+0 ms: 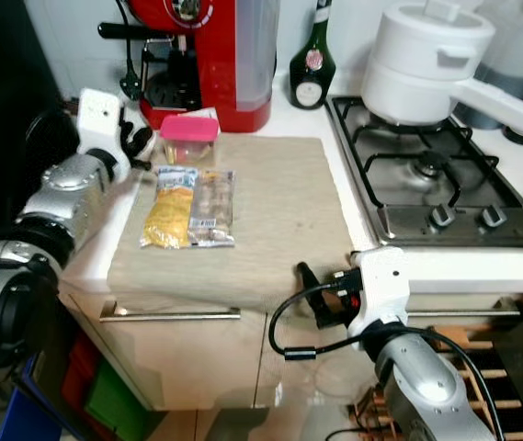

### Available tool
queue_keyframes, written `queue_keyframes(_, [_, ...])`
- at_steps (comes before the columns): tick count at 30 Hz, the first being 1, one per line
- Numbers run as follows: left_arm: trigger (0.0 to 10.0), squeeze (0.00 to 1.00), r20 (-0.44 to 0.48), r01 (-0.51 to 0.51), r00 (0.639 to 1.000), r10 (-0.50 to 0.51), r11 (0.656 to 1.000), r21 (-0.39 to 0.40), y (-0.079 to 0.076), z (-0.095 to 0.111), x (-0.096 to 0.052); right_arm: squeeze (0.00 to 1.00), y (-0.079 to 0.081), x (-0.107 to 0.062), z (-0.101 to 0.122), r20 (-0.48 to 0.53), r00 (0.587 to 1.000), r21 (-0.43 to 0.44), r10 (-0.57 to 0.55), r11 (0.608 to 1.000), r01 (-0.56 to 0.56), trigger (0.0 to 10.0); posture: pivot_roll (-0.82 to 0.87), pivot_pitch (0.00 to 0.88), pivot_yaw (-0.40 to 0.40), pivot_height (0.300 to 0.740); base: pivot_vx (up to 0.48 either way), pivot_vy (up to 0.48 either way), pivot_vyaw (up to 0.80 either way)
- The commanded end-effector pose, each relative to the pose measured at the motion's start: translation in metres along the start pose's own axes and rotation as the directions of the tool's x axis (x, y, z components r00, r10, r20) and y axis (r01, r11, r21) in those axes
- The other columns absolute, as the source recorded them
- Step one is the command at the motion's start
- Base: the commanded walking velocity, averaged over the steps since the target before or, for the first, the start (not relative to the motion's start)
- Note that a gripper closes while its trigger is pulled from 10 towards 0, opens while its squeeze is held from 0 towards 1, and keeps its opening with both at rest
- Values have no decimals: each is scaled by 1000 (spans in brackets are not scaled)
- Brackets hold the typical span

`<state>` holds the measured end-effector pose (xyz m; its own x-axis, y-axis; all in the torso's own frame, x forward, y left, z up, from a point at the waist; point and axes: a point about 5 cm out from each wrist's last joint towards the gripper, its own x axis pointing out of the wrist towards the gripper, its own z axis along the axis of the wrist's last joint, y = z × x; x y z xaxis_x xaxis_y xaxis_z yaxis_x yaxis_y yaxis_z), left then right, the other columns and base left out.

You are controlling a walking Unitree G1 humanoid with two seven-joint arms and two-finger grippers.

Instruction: Restocking fridge

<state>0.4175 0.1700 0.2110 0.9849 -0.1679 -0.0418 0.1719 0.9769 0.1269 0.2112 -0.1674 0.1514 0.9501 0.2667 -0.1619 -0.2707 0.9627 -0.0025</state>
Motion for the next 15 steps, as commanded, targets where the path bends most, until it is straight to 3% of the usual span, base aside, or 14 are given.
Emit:
queue_keyframes(1, [10000,0,-19,26,999,-26,1000,-6,-7,0,2,0,2,-3,5,10,1000,0,2,1000,-2,10000,-406,87,30,740,0,0,0])
queue_keyframes(11, [10000,0,41,172,985,-169,981,-90,-37,12,8,0,6,-6,3,-1,1000,17,1,1000,-1,10000,-394,97,39,740,0,0,0])
queue_keyframes(15, [10000,0,125,322,944,-306,936,-143,-61,26,10,0,9,-4,2,-5,1000,22,8,1000,-7,10000,-384,101,40,740,0,0,0])
